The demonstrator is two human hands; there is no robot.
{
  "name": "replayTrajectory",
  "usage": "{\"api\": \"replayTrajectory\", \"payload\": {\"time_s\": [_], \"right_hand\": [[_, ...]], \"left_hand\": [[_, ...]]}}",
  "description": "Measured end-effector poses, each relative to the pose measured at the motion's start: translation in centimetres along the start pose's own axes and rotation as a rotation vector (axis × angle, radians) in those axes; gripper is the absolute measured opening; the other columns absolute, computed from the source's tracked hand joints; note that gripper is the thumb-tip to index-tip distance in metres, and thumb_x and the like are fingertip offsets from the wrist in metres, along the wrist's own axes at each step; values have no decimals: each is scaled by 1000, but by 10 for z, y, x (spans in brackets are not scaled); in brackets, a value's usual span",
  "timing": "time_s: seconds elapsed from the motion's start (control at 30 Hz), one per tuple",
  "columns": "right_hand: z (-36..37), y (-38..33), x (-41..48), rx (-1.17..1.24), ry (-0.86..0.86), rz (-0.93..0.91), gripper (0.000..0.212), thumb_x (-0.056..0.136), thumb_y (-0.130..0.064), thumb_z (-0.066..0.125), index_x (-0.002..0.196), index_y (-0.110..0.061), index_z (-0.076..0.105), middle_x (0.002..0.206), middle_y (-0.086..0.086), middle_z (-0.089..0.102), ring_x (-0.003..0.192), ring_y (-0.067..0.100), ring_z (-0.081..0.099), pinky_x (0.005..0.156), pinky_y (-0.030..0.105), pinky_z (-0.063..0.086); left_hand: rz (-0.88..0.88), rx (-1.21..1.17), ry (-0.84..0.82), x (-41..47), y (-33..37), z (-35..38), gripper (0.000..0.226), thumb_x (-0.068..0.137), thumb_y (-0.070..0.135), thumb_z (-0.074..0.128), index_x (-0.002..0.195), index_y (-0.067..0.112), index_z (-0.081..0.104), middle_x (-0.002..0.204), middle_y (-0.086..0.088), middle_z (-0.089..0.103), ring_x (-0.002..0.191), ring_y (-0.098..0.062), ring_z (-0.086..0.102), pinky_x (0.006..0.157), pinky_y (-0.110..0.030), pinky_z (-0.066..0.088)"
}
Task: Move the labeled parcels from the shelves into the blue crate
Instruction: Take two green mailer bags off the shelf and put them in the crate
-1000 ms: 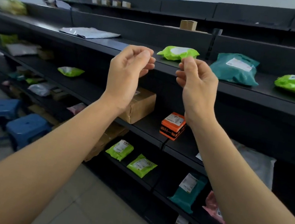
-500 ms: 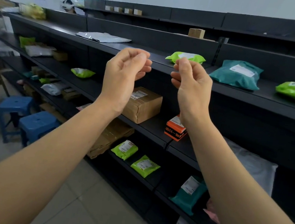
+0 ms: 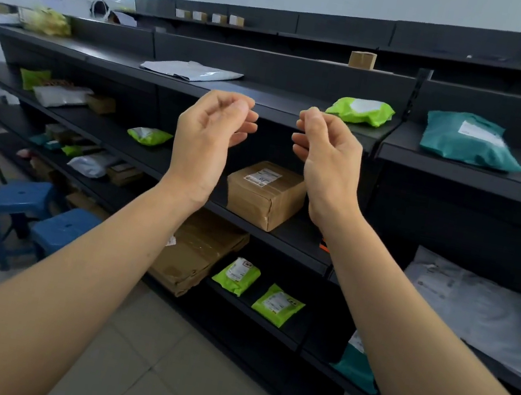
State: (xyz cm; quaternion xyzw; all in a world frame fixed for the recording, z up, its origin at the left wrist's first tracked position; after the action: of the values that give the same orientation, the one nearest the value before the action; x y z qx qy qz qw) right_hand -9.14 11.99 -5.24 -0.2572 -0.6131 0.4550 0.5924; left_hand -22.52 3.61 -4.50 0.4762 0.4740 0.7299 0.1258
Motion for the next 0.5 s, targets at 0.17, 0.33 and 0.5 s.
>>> {"api": "replayTrajectory", "payload": {"time_s": [0.17,0.33,0.5], "right_hand": [[59,36,1,-41,42,51,21,96,-27,51,97,-13,66,83,-5,64,85,11,62,85,35,54],[98,84,-2,-105,60,114,26,96,-28,50,104,-10,67,86,-5,65,85,11,63,86,35,55],[105,138,1,-166,88,210,24,96,-28,50,99,-11,67,81,-5,62,80,10,59,83,33,53]], "left_hand": [[-51,20,-17,24,-38,-58,15,94,15,49,88,19,63,90,-2,66,92,-20,66,92,-40,54],[-134,15,-45,42,-91,-97,15,94,15,49,89,18,63,90,-3,66,90,-19,65,91,-40,53],[-240,7,-78,53,-157,-106,15,94,15,48,92,15,63,89,-2,65,88,-17,64,88,-35,52]]}}
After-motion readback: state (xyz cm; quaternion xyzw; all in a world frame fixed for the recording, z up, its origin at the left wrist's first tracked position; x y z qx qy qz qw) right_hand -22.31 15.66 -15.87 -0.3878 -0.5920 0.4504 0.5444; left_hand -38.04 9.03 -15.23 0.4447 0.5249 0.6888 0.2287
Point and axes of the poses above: each hand's wrist, its own x-axis towards the middle knuckle, its own z-axis out of the palm, y = z × x, the point moved 6 cm from there along x, towards the middle knuckle
